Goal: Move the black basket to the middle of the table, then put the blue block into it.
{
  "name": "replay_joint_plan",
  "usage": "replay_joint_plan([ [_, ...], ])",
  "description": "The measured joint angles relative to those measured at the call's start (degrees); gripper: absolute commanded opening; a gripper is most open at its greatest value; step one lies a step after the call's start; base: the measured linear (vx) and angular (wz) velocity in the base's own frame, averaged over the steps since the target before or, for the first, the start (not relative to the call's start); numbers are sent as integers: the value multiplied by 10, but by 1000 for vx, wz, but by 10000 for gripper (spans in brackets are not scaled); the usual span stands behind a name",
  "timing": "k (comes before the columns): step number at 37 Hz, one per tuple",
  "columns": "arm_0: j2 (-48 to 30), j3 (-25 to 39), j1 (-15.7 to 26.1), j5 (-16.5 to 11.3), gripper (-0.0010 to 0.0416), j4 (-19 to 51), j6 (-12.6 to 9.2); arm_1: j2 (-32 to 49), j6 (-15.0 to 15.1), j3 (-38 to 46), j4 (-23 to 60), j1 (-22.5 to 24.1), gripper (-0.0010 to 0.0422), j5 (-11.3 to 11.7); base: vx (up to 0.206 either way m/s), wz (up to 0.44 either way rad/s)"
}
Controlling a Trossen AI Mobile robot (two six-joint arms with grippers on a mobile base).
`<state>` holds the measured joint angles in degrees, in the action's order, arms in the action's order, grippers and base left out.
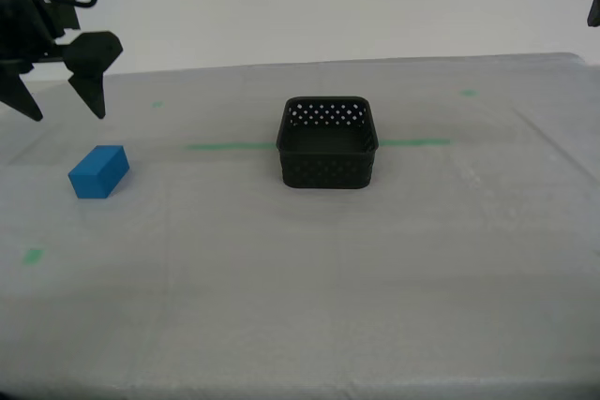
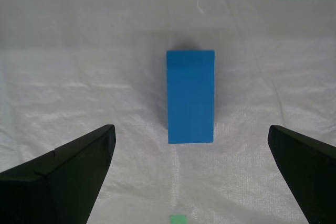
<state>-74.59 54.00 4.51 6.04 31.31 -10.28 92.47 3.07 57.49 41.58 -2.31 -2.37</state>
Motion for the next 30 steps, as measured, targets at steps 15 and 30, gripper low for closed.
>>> replay_joint_plan([
  [15, 0, 0, 0, 0, 4, 0, 0, 103, 16, 34, -19, 0, 401, -9, 0, 0],
  [30, 0, 0, 0, 0, 5, 0, 0, 181, 16, 36, -58, 0, 401, -15, 0, 0],
])
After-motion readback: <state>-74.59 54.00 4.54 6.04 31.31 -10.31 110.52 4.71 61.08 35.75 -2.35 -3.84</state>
